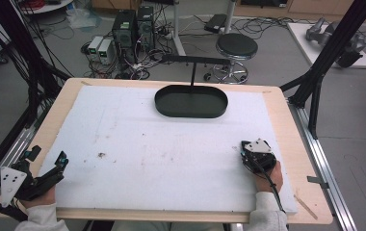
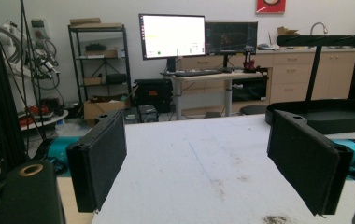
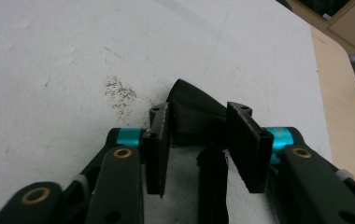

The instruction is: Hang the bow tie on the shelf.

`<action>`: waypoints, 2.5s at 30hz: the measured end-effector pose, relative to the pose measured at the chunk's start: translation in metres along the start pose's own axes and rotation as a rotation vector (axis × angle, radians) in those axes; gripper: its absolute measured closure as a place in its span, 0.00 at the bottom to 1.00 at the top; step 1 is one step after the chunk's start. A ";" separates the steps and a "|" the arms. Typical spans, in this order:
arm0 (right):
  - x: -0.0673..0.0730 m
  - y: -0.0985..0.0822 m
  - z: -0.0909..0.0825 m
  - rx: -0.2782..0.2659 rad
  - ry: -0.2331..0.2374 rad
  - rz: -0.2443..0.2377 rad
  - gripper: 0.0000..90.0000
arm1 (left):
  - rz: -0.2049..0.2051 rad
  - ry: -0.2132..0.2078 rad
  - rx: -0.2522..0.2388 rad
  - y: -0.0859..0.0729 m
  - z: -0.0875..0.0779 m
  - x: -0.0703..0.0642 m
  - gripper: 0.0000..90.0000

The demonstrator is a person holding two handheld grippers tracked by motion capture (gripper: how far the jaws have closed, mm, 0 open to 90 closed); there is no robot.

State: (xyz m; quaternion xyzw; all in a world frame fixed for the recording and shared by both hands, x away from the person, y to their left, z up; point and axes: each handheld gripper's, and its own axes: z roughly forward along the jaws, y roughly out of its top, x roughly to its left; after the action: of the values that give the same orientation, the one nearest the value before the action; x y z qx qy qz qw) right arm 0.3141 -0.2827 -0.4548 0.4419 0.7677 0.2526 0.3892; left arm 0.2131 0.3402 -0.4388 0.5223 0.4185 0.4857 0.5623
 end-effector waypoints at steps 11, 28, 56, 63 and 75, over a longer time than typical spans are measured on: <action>-0.002 0.005 -0.009 -0.085 -0.078 -0.019 0.98 | 0.000 0.002 -0.002 0.000 0.000 0.000 0.22; -0.012 0.040 -0.067 -0.497 -0.148 0.060 0.98 | 0.005 0.015 0.001 0.000 0.000 0.001 0.22; -0.010 0.161 -0.070 -0.913 -0.069 0.294 0.98 | 0.005 0.026 -0.001 -0.002 0.002 0.002 0.22; -0.010 0.185 -0.042 -0.904 -0.049 0.322 0.98 | -0.002 0.029 0.004 -0.004 0.004 0.003 0.22; -0.002 0.215 0.018 -0.828 -0.055 0.346 0.98 | -0.010 0.029 0.005 -0.005 0.005 0.003 0.22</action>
State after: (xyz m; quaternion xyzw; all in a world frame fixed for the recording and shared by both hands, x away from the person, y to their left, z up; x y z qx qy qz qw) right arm 0.4326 -0.1806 -0.3069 0.3774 0.5060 0.5883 0.5054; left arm 0.2189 0.3419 -0.4431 0.5146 0.4305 0.4895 0.5570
